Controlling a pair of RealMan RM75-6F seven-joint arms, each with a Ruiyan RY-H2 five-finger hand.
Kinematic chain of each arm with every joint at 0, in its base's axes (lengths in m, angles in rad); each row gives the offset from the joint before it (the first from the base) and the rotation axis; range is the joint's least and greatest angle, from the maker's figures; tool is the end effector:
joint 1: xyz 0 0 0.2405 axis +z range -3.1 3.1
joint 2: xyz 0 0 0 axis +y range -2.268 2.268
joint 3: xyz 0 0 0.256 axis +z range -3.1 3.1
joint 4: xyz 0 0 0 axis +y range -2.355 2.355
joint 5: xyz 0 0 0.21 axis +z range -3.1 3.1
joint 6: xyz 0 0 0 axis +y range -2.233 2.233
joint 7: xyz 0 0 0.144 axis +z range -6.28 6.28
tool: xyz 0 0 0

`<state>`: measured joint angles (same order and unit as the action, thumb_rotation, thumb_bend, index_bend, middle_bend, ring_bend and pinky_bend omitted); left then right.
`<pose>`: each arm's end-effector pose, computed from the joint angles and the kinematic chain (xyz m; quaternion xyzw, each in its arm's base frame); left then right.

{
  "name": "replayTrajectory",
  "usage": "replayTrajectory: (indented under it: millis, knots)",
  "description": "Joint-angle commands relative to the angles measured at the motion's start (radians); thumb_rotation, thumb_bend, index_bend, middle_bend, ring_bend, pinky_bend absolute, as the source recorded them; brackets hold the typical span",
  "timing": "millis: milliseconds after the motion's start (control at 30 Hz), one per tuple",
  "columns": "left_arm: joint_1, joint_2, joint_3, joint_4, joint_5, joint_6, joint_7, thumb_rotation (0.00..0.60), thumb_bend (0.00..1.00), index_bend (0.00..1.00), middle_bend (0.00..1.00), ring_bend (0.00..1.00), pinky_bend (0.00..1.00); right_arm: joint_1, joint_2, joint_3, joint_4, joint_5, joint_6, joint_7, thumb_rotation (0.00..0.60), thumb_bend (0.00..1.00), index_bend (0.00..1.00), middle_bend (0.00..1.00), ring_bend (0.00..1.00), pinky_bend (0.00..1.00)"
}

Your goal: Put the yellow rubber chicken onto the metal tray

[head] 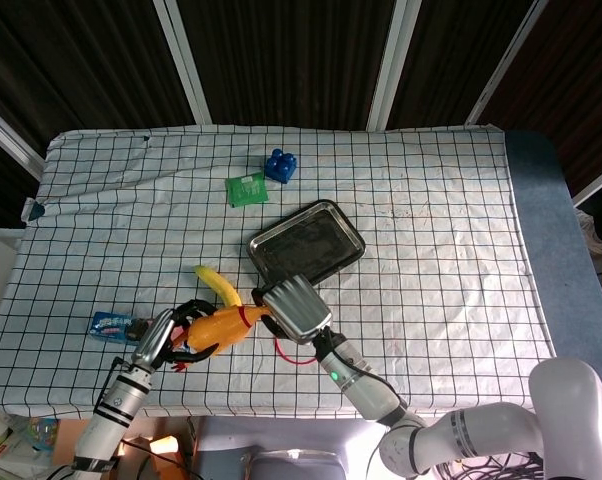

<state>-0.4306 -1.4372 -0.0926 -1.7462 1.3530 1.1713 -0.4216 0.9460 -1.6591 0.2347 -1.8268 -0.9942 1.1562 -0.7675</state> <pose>-0.1808 0.2521 0.0206 -0.5016 -0.6362 -0.5356 0.2382 0.0020 -0.2913 -0.0254 0.7751 -0.2778 0.4465 0.3503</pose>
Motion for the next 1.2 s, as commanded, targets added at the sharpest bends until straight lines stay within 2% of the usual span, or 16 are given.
replayTrajectory:
  millis: [33, 200, 233, 267, 333, 400, 467, 500, 567, 667, 800, 933, 1033, 1200]
  knots:
    - [0.018, -0.027, -0.010, -0.004, 0.002, 0.051, 0.071, 0.600, 0.76, 0.83, 1.00, 0.99, 1.00, -0.001, 0.006, -0.002, 0.000, 0.000, 0.001, 0.000, 0.600, 0.49, 0.97, 0.76, 0.61, 0.78]
    - [0.023, -0.031, -0.007, -0.004, 0.019, 0.060, 0.100, 0.600, 0.71, 0.83, 1.00, 0.99, 1.00, -0.005, 0.013, -0.006, -0.001, -0.005, -0.001, 0.010, 0.600, 0.48, 0.97, 0.76, 0.61, 0.78]
    - [0.022, -0.028, -0.004, -0.001, 0.028, 0.059, 0.107, 0.600, 0.66, 0.79, 0.99, 0.97, 1.00, -0.006, 0.014, -0.006, -0.002, -0.006, -0.001, 0.013, 0.600, 0.48, 0.97, 0.76, 0.61, 0.78]
    - [0.019, -0.021, 0.006, 0.004, 0.051, 0.053, 0.106, 0.600, 0.59, 0.69, 0.94, 0.90, 0.95, -0.007, 0.017, -0.007, -0.003, -0.007, -0.002, 0.016, 0.600, 0.48, 0.97, 0.76, 0.61, 0.78]
    - [0.010, -0.007, 0.023, 0.011, 0.084, 0.032, 0.080, 0.600, 0.48, 0.41, 0.70, 0.65, 0.73, -0.009, 0.020, -0.009, -0.005, -0.009, -0.003, 0.022, 0.600, 0.48, 0.97, 0.76, 0.61, 0.78]
    - [0.004, 0.004, 0.031, 0.024, 0.114, 0.024, 0.051, 0.600, 0.40, 0.11, 0.31, 0.26, 0.37, -0.012, 0.024, -0.009, -0.006, -0.013, -0.003, 0.029, 0.600, 0.48, 0.97, 0.76, 0.61, 0.78]
    - [0.004, 0.006, 0.034, 0.036, 0.140, 0.035, 0.034, 0.600, 0.35, 0.01, 0.10, 0.06, 0.19, -0.014, 0.029, -0.010, -0.008, -0.016, -0.003, 0.034, 0.600, 0.48, 0.97, 0.76, 0.61, 0.78]
    - [0.005, 0.008, 0.037, 0.043, 0.157, 0.045, 0.022, 0.600, 0.33, 0.00, 0.04, 0.01, 0.12, -0.016, 0.034, -0.011, -0.010, -0.018, -0.003, 0.037, 0.600, 0.48, 0.97, 0.76, 0.61, 0.78]
    - [0.007, 0.018, 0.044, 0.047, 0.182, 0.056, 0.005, 0.600, 0.30, 0.00, 0.00, 0.00, 0.06, -0.020, 0.041, -0.012, -0.013, -0.021, -0.003, 0.042, 0.600, 0.48, 0.97, 0.76, 0.61, 0.78]
    - [-0.005, 0.062, 0.071, 0.043, 0.242, 0.047, -0.055, 0.600, 0.28, 0.00, 0.00, 0.00, 0.01, -0.028, 0.056, -0.016, -0.016, -0.024, -0.005, 0.057, 0.600, 0.48, 0.97, 0.76, 0.61, 0.78]
    - [-0.021, 0.144, 0.093, 0.041, 0.309, 0.056, -0.130, 0.600, 0.28, 0.00, 0.00, 0.00, 0.00, -0.041, 0.088, -0.018, -0.024, -0.009, -0.021, 0.090, 0.600, 0.49, 0.97, 0.76, 0.61, 0.78]
    - [0.013, 0.182, 0.084, 0.054, 0.309, 0.131, -0.088, 0.600, 0.27, 0.00, 0.00, 0.00, 0.00, -0.055, 0.112, -0.028, 0.002, -0.035, -0.015, 0.107, 0.600, 0.49, 0.97, 0.76, 0.61, 0.78]
    - [0.052, 0.204, 0.077, 0.078, 0.294, 0.199, -0.052, 0.600, 0.27, 0.00, 0.00, 0.00, 0.00, -0.067, 0.117, -0.034, 0.056, -0.054, -0.005, 0.121, 0.600, 0.49, 0.97, 0.76, 0.61, 0.78]
    - [0.112, 0.237, 0.090, 0.129, 0.278, 0.273, -0.084, 0.600, 0.26, 0.00, 0.00, 0.00, 0.00, -0.081, 0.057, -0.026, 0.253, -0.077, 0.002, 0.204, 0.600, 0.48, 0.97, 0.77, 0.61, 0.78]
